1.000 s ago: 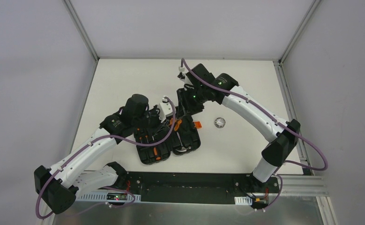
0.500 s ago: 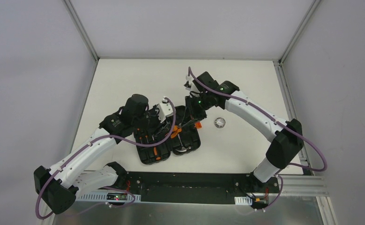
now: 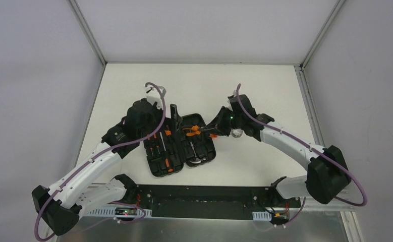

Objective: Pack the tool kit
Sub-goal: Place the pliers in the toolbox.

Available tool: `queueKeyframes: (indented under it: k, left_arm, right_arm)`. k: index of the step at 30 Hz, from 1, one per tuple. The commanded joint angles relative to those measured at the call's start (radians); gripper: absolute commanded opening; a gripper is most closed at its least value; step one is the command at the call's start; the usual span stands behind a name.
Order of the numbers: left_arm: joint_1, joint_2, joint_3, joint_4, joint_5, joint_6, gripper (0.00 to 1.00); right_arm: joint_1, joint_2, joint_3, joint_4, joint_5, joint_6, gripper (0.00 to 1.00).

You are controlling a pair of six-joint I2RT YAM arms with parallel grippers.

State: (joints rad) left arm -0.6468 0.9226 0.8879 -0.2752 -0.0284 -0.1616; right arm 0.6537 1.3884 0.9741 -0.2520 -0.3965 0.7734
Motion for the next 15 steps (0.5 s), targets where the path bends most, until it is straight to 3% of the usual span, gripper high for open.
queueKeyframes:
  k: [1,6,15]
  left_arm:
    - [0.004,-0.042,-0.071,0.051,-0.269,-0.539,0.94]
    - [0.004,-0.028,-0.162,0.114,-0.279,-0.821,0.92]
    - [0.003,0.022,-0.255,0.326,-0.235,-1.026,0.72]
  right_arm:
    - [-0.004,-0.124,-0.130,0.398,0.105,0.307,0.00]
    - [-0.004,-0.213,-0.330,0.661,0.201,0.543,0.00]
    - [0.051,-0.271,-0.530,0.993,0.364,0.788,0.00]
